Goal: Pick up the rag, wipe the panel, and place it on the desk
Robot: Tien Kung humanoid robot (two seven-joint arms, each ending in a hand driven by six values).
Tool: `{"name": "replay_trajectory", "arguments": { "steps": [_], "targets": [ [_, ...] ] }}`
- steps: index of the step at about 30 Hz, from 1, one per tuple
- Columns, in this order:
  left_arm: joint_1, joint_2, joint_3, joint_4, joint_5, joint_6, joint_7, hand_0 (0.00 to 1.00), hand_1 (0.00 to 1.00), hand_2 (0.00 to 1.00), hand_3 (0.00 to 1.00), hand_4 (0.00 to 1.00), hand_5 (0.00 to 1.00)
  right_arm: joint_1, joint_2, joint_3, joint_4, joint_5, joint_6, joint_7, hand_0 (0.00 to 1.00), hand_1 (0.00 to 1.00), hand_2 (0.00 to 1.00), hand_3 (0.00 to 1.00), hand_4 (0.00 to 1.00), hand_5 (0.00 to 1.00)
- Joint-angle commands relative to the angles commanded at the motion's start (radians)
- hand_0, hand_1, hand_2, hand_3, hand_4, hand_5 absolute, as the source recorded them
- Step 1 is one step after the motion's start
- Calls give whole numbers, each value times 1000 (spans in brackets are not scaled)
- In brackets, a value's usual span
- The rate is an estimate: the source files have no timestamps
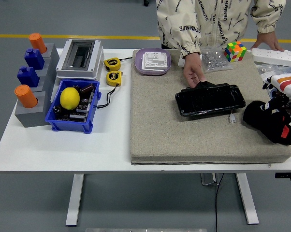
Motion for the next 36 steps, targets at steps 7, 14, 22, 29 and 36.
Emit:
{"name": "replay_trajectory", "arguments": {
  "steps": [7, 14, 22, 29, 36],
  "targets": [
    [-1, 0, 0, 1, 0, 0, 0, 635, 657, 685, 573, 613, 510, 14, -14, 19, 18, 0, 34, -14, 689, 658, 758, 762, 998, 602],
    [2, 1, 5, 2, -2, 0, 0, 635, 658, 685, 573, 614, 510, 6, -26, 63, 61, 14, 110, -47, 726, 703, 800, 811, 998, 646],
    [3, 2, 10, 2, -3, 0, 0, 634, 657, 684, 573, 612, 508, -77, -45, 176, 158, -3, 95, -91, 732, 705, 808, 815, 998, 639],
    [2, 3, 18, 1, -4, 0, 0, 635, 658, 684, 573, 613, 509, -149, -42, 255, 206, -19, -16, -116, 723, 698, 799, 798, 998, 618],
    [4, 4, 20, 0, -3, 0, 0, 634, 658, 684, 573, 613, 510, -217, -39, 284, 256, -31, -59, -132, 717, 695, 793, 793, 998, 628]
  ]
}}
